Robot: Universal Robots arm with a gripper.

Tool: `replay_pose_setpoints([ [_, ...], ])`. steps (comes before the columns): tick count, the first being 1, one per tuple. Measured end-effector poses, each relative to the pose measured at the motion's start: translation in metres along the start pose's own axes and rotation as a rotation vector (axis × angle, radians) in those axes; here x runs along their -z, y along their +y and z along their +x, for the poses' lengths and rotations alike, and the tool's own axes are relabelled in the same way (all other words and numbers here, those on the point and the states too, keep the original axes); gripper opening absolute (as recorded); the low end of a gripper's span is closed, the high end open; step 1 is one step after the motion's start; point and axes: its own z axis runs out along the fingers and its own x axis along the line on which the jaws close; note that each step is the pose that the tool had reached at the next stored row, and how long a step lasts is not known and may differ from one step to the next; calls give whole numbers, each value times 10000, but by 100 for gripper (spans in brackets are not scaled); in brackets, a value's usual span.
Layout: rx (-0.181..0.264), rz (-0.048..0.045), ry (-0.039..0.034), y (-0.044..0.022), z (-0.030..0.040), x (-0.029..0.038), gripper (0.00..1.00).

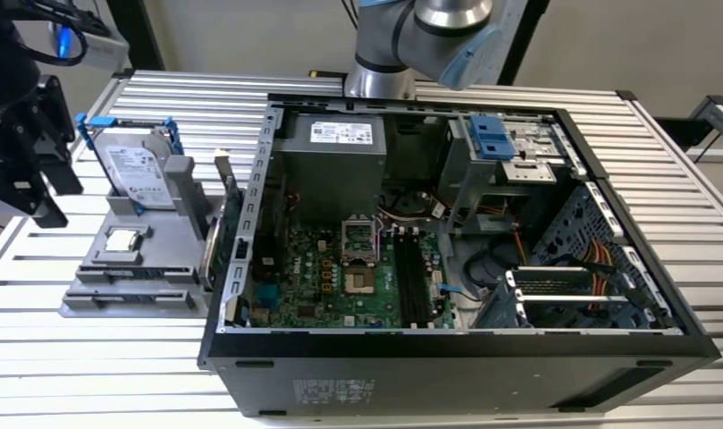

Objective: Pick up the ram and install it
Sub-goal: 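Pick up the ram and move it above insertion slot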

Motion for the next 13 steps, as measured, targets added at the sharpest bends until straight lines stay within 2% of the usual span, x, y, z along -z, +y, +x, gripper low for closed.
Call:
replay_pose_setpoints([
  [13,-112,-2,6,-21,1,-59,100],
])
